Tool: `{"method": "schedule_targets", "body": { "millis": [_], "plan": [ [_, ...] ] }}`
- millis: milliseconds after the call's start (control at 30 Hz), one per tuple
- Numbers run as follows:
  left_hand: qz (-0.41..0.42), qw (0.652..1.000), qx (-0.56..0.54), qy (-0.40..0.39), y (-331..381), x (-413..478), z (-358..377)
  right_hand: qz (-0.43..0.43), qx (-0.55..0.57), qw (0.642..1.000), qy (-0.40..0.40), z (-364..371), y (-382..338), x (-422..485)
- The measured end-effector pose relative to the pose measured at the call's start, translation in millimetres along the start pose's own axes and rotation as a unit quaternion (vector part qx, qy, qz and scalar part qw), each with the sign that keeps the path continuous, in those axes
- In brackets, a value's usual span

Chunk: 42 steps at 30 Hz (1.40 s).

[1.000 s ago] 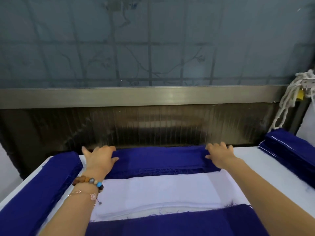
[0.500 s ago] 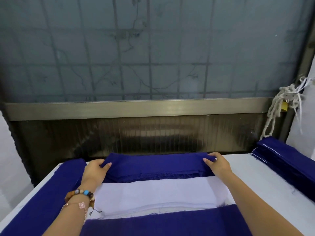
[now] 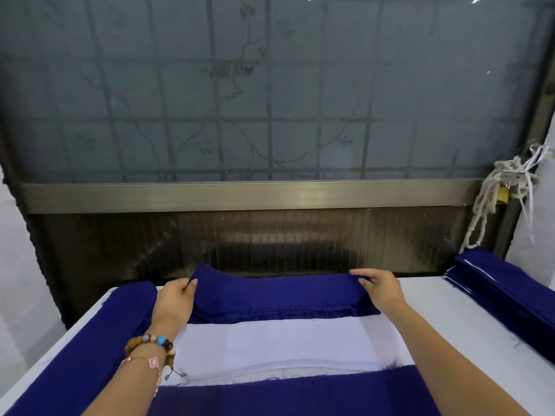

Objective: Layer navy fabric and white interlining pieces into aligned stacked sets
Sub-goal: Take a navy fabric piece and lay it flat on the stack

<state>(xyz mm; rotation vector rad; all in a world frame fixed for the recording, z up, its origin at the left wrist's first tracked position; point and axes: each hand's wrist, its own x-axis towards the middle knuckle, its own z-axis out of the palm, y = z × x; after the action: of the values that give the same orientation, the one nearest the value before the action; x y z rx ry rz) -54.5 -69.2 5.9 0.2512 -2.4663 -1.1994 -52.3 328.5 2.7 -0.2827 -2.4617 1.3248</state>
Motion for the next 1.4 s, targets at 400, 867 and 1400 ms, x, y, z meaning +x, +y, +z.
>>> {"method": "schedule_targets", "body": {
  "millis": [400,867,1400],
  "plan": [
    [-0.033,0.988,-0.144,0.042,21,-42,-53,0.005,0.18,0.979,0.092,-38,-27,-71],
    [-0.034,0.993,-0.115,0.015,-27,-169,-71,-0.042,-0.009,0.998,0.042,-61,35,-213],
    [0.063,0.994,-0.059,0.074,-45,-194,-61,-0.044,-0.197,0.979,0.038,-52,42,-215]
  ]
}}
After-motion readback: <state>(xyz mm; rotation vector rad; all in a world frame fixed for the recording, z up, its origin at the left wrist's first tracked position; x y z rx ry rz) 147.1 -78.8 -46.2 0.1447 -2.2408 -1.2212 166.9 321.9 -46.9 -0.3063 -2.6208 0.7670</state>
